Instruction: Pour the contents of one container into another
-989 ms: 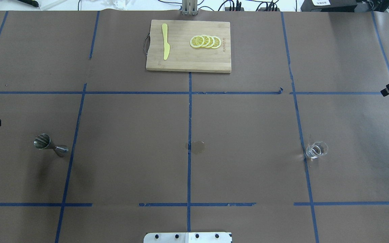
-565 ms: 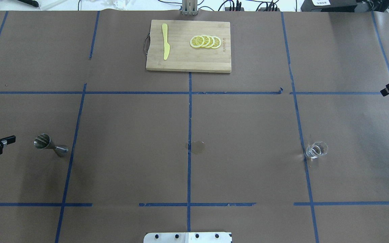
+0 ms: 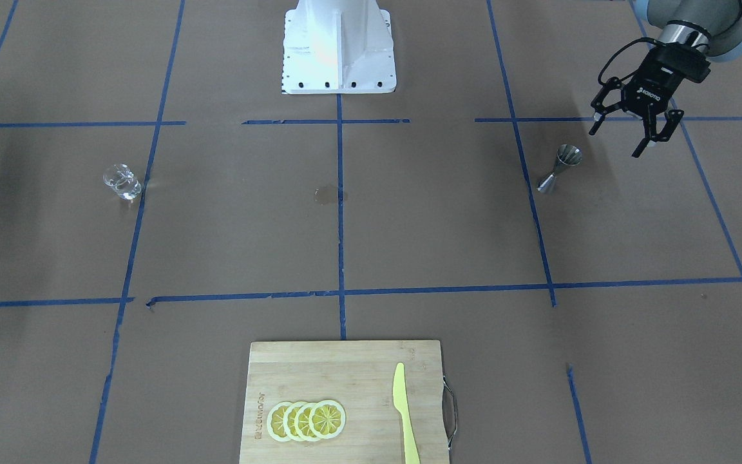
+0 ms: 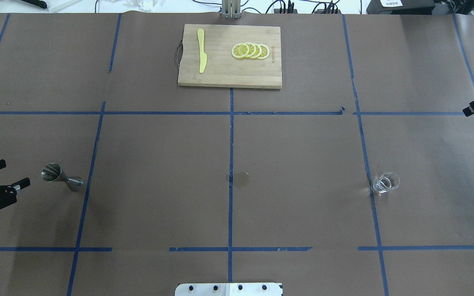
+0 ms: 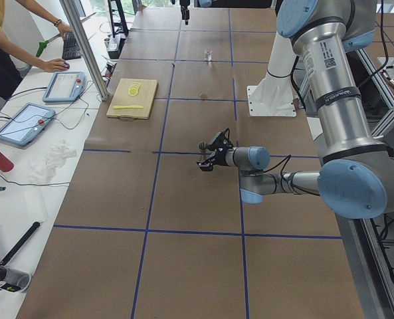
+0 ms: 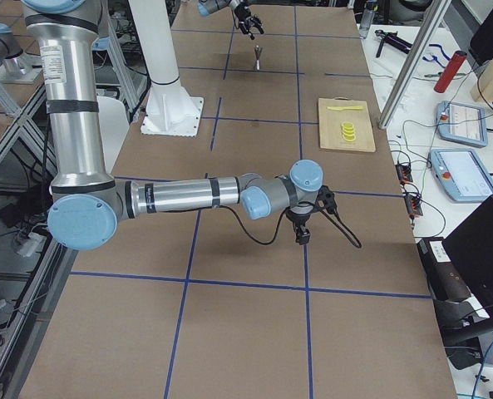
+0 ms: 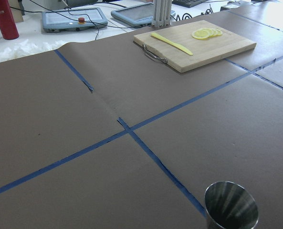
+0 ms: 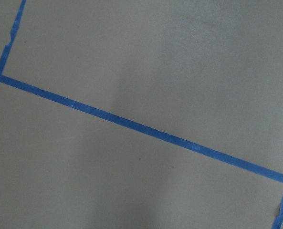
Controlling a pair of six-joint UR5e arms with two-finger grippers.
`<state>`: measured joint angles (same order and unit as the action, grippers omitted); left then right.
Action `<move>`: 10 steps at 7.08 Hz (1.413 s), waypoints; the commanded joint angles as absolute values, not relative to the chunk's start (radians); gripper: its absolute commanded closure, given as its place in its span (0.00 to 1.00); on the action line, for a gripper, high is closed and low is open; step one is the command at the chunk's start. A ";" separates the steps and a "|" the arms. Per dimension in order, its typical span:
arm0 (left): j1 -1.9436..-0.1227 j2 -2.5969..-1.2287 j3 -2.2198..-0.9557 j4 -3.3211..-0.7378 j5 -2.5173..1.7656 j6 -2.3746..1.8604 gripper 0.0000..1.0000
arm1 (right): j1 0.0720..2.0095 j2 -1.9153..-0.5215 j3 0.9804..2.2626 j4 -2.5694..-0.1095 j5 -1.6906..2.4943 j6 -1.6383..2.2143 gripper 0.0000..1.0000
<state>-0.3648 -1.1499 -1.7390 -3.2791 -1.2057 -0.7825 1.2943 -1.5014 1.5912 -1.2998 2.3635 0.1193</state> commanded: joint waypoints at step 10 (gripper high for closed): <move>0.078 -1.369 -1.611 -3.143 -0.454 -0.904 0.01 | 1.295 -1.509 1.609 -1.301 2.364 0.121 0.00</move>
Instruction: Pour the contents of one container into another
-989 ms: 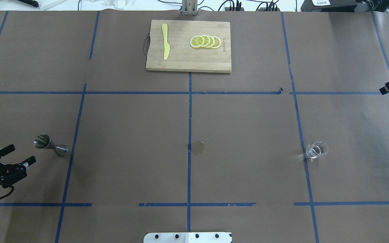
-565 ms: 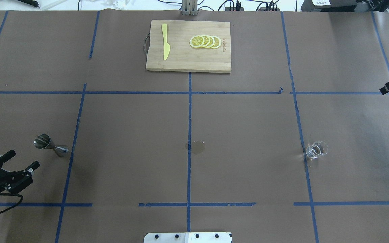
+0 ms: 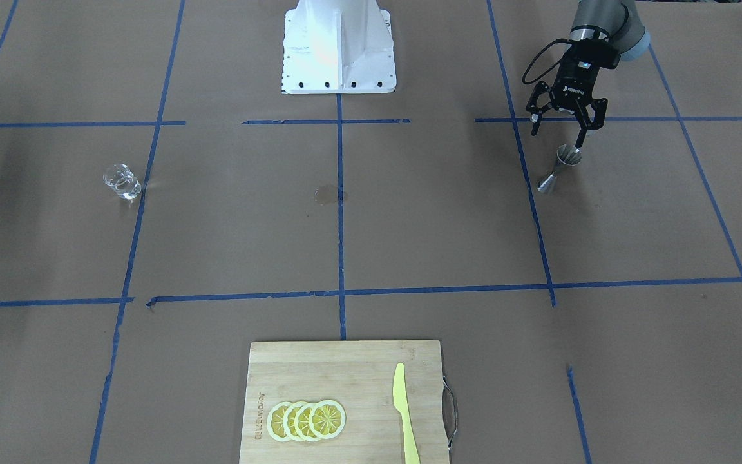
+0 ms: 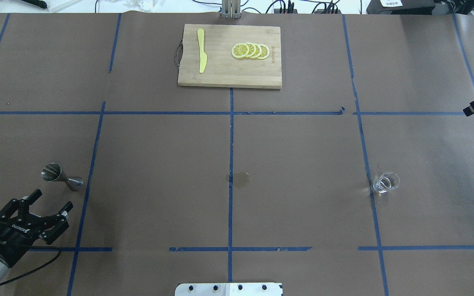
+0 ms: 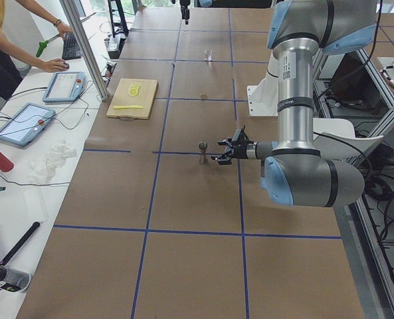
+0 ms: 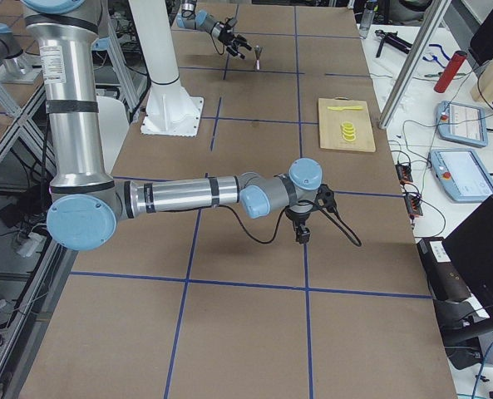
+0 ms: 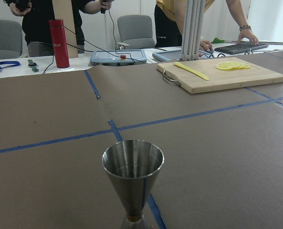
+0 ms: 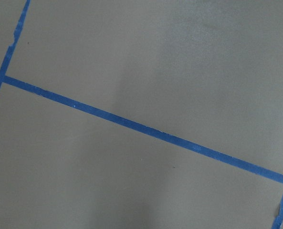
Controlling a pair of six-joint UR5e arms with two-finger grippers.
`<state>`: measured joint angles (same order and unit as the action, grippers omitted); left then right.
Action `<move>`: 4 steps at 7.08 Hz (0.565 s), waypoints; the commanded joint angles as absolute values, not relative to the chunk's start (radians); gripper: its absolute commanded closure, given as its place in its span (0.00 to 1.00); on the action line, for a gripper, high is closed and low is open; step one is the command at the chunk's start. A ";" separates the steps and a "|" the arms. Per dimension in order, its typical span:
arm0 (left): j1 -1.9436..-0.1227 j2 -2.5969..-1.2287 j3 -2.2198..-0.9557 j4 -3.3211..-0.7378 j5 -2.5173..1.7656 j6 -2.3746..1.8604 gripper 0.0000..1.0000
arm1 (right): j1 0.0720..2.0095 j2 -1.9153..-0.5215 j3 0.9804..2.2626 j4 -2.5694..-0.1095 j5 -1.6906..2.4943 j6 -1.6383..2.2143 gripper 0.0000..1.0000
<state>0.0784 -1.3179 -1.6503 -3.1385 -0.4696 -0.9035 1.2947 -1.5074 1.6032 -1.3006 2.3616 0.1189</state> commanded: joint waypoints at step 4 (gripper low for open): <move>0.011 -1.362 -1.559 -3.148 -0.454 -0.992 0.01 | 1.295 -1.509 1.606 -1.301 2.364 0.118 0.00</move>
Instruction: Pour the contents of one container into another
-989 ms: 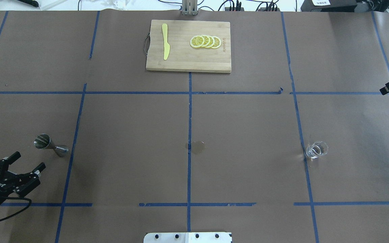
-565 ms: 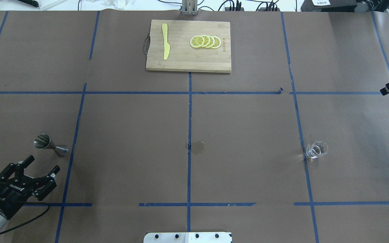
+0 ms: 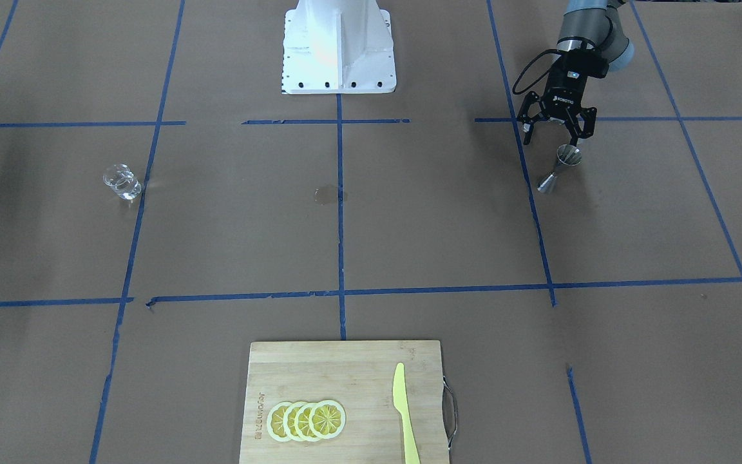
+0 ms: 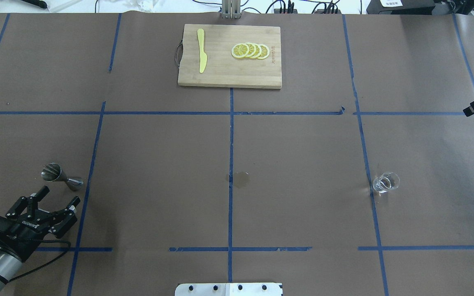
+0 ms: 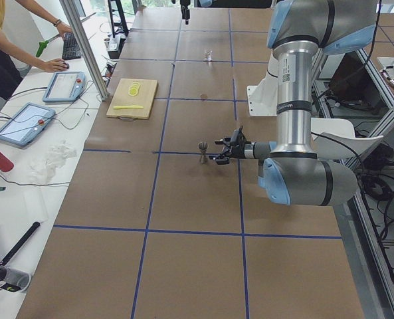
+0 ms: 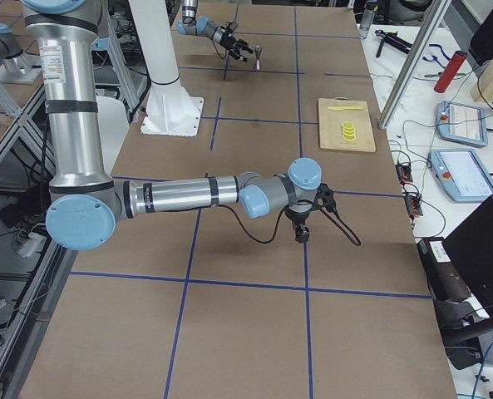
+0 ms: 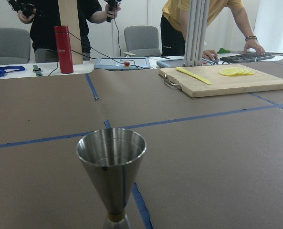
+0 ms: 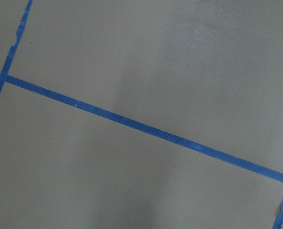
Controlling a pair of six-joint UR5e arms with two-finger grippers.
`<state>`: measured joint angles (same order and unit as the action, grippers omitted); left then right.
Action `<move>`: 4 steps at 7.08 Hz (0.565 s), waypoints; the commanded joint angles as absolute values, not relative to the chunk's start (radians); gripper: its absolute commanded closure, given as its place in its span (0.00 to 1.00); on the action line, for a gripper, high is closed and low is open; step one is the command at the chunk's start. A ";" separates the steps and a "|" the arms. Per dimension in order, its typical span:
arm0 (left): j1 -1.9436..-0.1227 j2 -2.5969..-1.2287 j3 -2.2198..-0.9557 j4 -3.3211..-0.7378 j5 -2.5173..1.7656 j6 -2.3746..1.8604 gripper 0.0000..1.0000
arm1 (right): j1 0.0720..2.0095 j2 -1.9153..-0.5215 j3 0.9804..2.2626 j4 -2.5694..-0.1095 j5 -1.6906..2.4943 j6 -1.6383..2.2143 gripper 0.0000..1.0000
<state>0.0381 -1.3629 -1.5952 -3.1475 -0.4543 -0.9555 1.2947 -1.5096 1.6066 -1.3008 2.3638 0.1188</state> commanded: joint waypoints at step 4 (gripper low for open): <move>-0.032 -1.379 -1.548 -3.146 -0.454 -1.000 0.01 | 1.295 -1.511 1.601 -1.301 2.364 0.118 0.00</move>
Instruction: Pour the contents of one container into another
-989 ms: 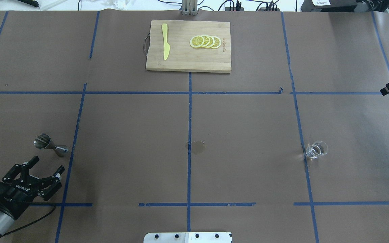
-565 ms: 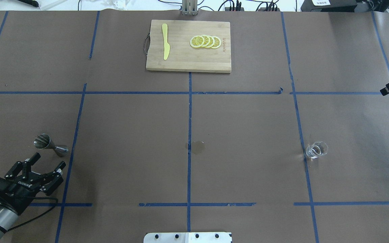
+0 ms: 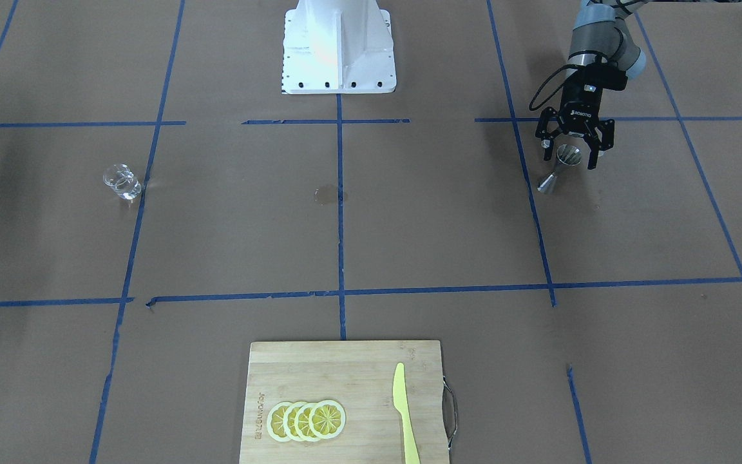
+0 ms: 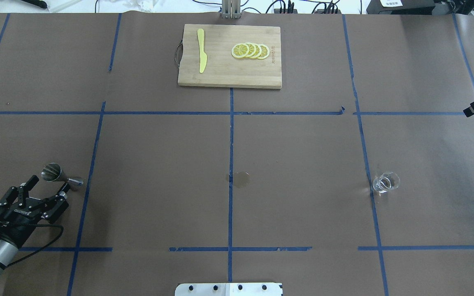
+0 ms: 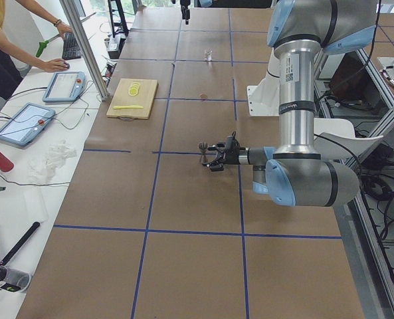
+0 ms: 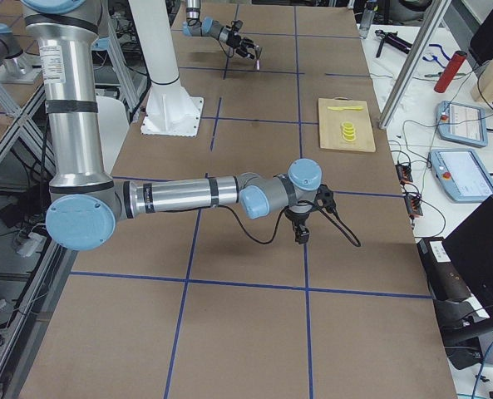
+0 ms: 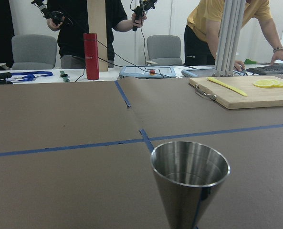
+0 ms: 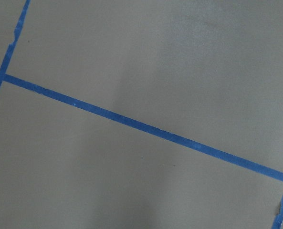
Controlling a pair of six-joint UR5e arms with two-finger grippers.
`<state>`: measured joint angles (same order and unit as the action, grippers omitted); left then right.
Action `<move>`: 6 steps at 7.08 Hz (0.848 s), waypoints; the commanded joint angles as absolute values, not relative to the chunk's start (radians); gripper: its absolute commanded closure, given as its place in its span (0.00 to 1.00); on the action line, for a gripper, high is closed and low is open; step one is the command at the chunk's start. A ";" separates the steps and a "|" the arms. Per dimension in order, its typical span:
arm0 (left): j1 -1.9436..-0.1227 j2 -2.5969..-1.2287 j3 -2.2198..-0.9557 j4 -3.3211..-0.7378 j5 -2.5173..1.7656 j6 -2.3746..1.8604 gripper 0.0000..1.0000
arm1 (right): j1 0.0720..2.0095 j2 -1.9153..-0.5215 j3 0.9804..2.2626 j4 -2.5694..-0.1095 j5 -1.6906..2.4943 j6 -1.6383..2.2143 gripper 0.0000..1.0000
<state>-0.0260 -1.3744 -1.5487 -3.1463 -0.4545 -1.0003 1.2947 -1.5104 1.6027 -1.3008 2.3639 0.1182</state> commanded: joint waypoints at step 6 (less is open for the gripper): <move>-0.034 -1.433 -1.506 -3.131 -0.453 -0.982 0.02 | 1.295 -1.514 1.603 -1.301 2.364 0.118 0.00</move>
<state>-0.0322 -1.4211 -1.5160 -3.1326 -0.4526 -0.9857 1.2947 -1.5139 1.6021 -1.3008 2.3639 0.1180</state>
